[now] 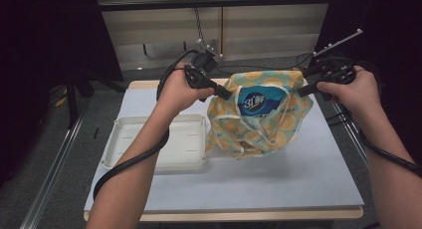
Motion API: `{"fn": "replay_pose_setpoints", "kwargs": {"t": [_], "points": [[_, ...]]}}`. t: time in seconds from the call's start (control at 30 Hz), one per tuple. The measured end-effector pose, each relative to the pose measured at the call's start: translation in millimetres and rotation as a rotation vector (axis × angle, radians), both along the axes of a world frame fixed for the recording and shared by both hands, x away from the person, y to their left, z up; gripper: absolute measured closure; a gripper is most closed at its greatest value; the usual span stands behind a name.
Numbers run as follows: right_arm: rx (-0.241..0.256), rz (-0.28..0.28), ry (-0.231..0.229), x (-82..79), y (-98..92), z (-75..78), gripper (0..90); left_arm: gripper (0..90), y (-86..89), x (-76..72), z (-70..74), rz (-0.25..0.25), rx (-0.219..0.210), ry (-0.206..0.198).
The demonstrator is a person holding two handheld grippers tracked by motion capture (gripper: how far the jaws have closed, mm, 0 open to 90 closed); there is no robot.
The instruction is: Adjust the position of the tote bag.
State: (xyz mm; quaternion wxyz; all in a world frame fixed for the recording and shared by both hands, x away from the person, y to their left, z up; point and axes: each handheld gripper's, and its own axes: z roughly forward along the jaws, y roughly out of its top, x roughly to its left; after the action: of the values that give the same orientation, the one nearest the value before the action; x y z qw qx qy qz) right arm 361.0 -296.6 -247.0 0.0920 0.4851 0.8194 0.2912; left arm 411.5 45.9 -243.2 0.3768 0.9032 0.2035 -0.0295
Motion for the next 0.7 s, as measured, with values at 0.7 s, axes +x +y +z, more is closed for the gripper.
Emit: {"fn": "replay_pose_setpoints", "kwargs": {"t": [0.7], "points": [[0.026,-0.021,0.001,2.7,-9.5,8.6,88.8,90.0,7.5,32.9,12.7,0.114,-0.101,0.012]]}}
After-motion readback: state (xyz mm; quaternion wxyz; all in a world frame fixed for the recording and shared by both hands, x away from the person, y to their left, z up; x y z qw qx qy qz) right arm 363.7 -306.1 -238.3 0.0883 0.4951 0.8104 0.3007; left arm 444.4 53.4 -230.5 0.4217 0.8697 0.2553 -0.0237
